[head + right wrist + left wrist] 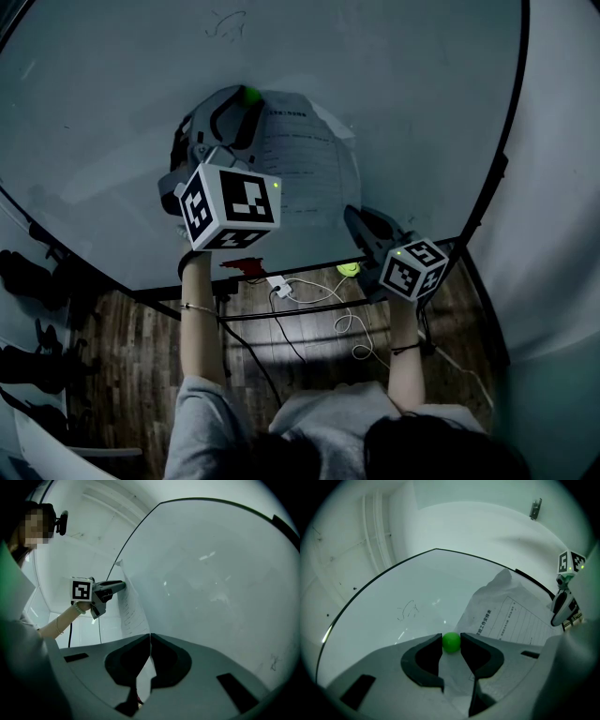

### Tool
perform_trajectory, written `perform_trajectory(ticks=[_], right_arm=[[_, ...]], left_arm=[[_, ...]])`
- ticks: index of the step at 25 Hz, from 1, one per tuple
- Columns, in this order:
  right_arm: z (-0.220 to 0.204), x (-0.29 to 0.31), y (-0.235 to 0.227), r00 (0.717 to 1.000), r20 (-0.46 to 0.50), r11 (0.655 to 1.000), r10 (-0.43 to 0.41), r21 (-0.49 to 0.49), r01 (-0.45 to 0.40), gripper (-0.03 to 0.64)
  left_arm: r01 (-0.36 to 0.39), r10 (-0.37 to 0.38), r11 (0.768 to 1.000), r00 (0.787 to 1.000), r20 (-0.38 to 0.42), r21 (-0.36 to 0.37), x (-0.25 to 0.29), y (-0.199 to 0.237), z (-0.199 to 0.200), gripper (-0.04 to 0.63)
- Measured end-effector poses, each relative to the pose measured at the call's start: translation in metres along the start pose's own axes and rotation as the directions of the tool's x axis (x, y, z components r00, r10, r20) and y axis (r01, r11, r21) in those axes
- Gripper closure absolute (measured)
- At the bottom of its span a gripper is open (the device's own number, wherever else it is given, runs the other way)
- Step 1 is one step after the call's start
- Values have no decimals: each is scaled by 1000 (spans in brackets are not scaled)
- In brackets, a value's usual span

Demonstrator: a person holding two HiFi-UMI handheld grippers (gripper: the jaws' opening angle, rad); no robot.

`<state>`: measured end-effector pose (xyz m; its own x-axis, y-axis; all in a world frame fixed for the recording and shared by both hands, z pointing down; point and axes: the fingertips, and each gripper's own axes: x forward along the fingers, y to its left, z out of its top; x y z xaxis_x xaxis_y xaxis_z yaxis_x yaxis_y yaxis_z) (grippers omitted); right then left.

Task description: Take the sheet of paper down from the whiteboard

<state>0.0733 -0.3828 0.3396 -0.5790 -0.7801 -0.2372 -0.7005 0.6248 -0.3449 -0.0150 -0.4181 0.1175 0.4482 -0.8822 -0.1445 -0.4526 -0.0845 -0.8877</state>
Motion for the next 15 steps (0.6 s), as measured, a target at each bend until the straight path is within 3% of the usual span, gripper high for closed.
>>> perform_trajectory(ticks=[15], right_arm=[[-7,-24,-14,998,-30,998,-62,0,62,617]], left_arm=[[-6,6,1000,1000,2,-16,0,-1,-1,477]])
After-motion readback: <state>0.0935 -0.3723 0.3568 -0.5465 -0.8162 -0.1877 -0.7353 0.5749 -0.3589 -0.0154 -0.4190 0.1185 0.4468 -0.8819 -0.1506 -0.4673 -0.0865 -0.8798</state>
